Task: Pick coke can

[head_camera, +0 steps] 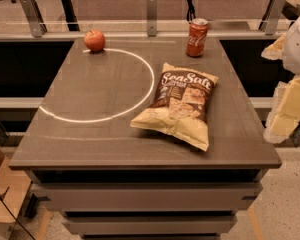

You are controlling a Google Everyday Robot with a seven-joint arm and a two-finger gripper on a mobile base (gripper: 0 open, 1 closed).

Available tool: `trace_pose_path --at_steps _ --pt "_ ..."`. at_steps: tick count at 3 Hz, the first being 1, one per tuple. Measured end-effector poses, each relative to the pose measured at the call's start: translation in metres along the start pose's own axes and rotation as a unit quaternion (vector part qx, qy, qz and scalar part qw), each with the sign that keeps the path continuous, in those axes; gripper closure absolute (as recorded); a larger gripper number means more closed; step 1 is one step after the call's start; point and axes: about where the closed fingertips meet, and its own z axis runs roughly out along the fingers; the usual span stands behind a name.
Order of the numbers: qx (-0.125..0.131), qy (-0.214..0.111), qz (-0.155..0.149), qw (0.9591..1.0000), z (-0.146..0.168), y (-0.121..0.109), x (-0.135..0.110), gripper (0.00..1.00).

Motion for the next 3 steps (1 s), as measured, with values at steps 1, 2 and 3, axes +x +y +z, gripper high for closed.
trace_pose_path --at_steps 1,2,3 --pt "0.000 0.000 0.000 1.0000 0.000 0.000 0.000 0.00" --pt "0.009 -0.022 -0.003 0.9997 -0.003 -0.007 -0.004 0.00" --pt "0.025 -0.056 0.008 0.9981 0.000 -0.024 -0.002 0.00"
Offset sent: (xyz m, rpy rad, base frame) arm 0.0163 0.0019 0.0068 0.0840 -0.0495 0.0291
